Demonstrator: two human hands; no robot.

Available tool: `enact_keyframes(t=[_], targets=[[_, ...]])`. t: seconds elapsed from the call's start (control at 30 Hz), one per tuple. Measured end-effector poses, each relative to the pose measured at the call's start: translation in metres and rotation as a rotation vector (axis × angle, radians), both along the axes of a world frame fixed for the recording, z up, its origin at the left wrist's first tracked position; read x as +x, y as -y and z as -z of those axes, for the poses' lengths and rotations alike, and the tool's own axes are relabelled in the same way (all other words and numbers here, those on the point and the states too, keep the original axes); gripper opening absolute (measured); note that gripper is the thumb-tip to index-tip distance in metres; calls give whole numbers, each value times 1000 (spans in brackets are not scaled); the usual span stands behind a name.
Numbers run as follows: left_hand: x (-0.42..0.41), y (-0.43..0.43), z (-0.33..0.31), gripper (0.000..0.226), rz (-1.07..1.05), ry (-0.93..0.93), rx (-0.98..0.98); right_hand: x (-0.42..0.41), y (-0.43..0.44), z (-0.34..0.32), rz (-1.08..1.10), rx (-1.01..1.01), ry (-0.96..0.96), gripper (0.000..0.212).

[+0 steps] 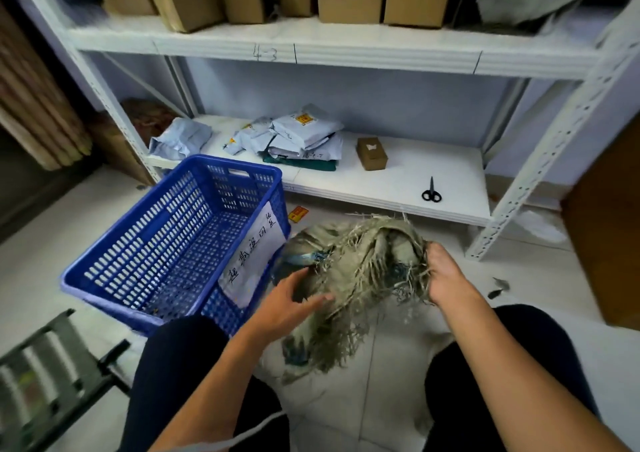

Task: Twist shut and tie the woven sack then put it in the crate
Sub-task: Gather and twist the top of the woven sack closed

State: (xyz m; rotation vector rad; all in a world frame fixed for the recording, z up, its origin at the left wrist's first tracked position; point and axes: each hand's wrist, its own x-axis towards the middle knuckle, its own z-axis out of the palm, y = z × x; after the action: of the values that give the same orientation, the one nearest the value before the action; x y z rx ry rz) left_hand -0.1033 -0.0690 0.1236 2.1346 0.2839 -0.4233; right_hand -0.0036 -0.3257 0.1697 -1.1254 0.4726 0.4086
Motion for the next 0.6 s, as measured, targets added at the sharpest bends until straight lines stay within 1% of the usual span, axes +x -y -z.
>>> enact_keyframes(t=[0.07, 0.13, 0.2, 0.23, 0.3, 0.33, 0.4, 0.43, 0.53, 0.6], targets=[[-8, 9, 7, 127, 75, -66, 148, -9, 8, -5, 26, 11, 37, 31], [-11, 17, 14, 139, 126, -143, 234, -14, 16, -4, 78, 16, 57, 30], [-12, 28, 23, 147, 213, -185, 322, -14, 23, 0, 88, 23, 55, 30], [-14, 34, 27, 148, 261, -172, 380, -13, 26, 2, 85, 21, 31, 30], [-17, 50, 37, 149, 340, -106, 486, -12, 27, 2, 81, 50, -14, 31], [-19, 59, 40, 149, 370, -78, 518, -11, 27, 2, 86, 66, -22, 28], [-23, 76, 47, 147, 421, -57, 541, -11, 26, 2, 109, 89, -13, 22], [-24, 84, 50, 145, 432, -55, 543, -9, 29, 6, 114, 85, -13, 23], [-27, 100, 64, 136, 396, -66, 537, -12, 36, 18, 135, 79, -23, 24], [-27, 101, 75, 129, 369, -79, 536, -16, 35, 19, 105, 72, -35, 27]])
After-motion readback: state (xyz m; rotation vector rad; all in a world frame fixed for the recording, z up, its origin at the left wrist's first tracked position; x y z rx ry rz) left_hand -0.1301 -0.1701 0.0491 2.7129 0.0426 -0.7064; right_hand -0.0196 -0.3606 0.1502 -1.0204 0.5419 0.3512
